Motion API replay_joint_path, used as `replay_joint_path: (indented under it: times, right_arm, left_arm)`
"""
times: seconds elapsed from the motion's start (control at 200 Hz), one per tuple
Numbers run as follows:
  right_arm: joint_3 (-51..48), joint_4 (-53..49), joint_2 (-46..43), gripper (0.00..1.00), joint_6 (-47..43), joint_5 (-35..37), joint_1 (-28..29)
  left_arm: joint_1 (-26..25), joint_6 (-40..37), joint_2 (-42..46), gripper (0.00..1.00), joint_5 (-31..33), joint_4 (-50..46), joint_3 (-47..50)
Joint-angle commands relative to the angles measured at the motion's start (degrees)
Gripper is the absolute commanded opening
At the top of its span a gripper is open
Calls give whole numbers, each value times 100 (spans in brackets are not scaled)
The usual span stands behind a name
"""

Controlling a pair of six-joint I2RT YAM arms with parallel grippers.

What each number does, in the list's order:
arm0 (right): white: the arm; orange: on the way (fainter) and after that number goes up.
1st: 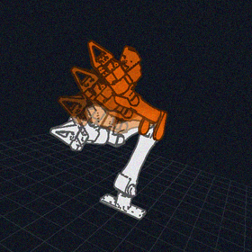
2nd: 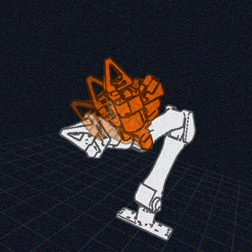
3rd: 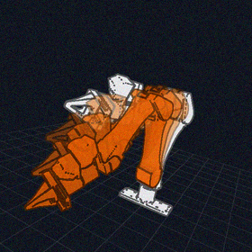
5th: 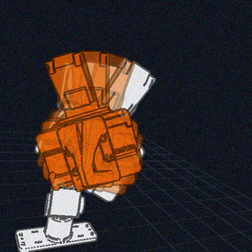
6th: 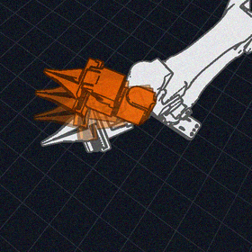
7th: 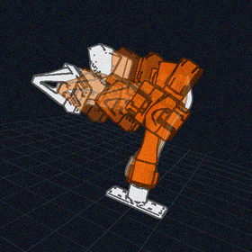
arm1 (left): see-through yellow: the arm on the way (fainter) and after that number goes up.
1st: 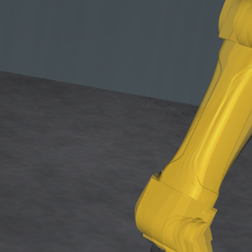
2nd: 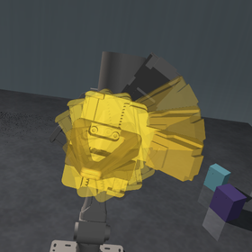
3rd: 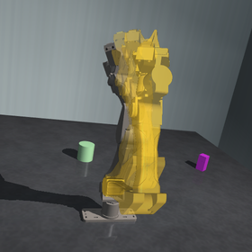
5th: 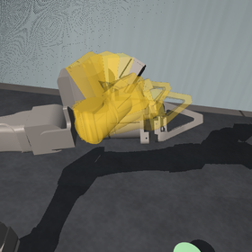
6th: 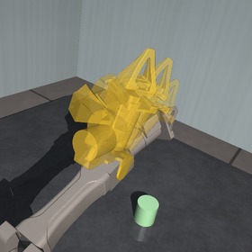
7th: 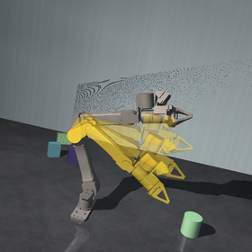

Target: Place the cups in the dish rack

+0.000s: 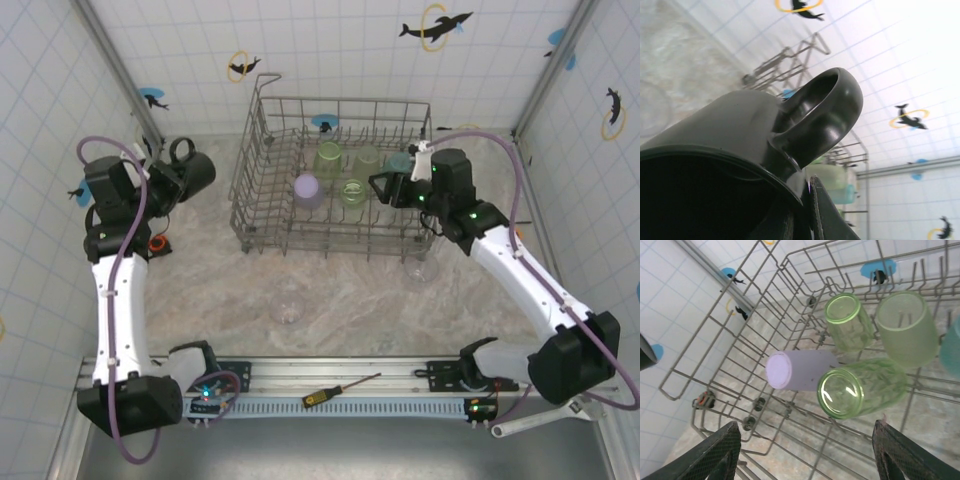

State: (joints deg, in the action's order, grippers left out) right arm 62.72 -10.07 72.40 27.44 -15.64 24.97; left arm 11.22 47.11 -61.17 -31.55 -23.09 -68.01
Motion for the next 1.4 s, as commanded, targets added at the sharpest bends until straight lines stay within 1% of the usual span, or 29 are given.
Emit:
replay_joint_path:
  times: [0.0, 0.08, 0.12, 0.21, 0.26, 0.36, 0.455, 0.495, 0.57, 0.686, 0.771, 0.906, 0.976, 0.996, 1.056, 1.106, 1.131, 1.276, 1.391]
  right_arm:
    - [-14, 833, 253, 72, 561, -883, -89]
    - [-106, 1395, 420, 72, 1086, -1315, -179]
    - [-186, 1841, 464, 72, 1314, -1444, -202]
    - [-348, 2629, 596, 72, 1813, -1694, -248]
    - [-373, 2981, 686, 75, 2016, -1828, -257]
    - [-459, 3571, 841, 78, 2455, -1909, -282]
    - [-636, 4267, 944, 82, 2940, -1900, -271]
    - [-703, 4559, 987, 85, 3124, -1875, -263]
    - [-771, 4969, 1077, 90, 3412, -1805, -243]
    - [-796, 5204, 1140, 100, 3539, -1571, -170]
    - [-842, 5316, 1145, 100, 3571, -1392, -110]
    - [-998, 5655, 1154, 99, 3746, -1117, -60]
    - [-1131, 5954, 1170, 99, 3954, -946, -37]
    - [-1159, 6032, 1175, 100, 4010, -901, -27]
    - [-1241, 6257, 1210, 99, 4233, -754, 15]
    - [-1316, 6482, 1245, 100, 4432, -686, 57]
    - [-1352, 6587, 1269, 99, 4518, -473, 67]
    - [-1546, 7041, 1318, 100, 4939, -124, 133]
    - [-1653, 7192, 1335, 100, 5055, 80, 136]
  left_arm:
    - [-165, 726, -122, 0, -714, 1703, -186]
    - [-525, 756, -341, 0, -657, 1849, -439]
    - [-738, 817, -431, 0, -597, 2002, -506]
    - [-1207, 993, -646, 0, -490, 2505, -534]
    - [-1454, 1101, -780, 0, -459, 2886, -516]
    - [-1902, 1204, -1095, 0, -413, 3364, -543]
    - [-2301, 949, -1347, 0, -157, 3509, -578]
    - [-2407, 976, -1445, 0, -148, 3695, -529]
    - [-2625, 1186, -1626, 0, -133, 4219, -378]
    - [-2983, 1426, -1985, 0, -88, 4846, -384]
    - [-3203, 1536, -2228, 0, -33, 5094, -530]
    - [-3473, 1531, -2506, 0, 162, 5238, -648]
    - [-3515, 1618, -2634, 0, 167, 5480, -620]
    - [-3721, 1638, -2672, 0, 167, 5554, -611]
    - [-3846, 1676, -2770, 0, 167, 5806, -579]
    - [-3926, 1737, -2839, 0, 173, 6084, -514]
    - [-3957, 1783, -2871, 0, 175, 6217, -484]
    - [-4092, 2124, -3060, 0, 211, 6941, -339]
    - [-4228, 2267, -3179, 0, 278, 7130, -366]
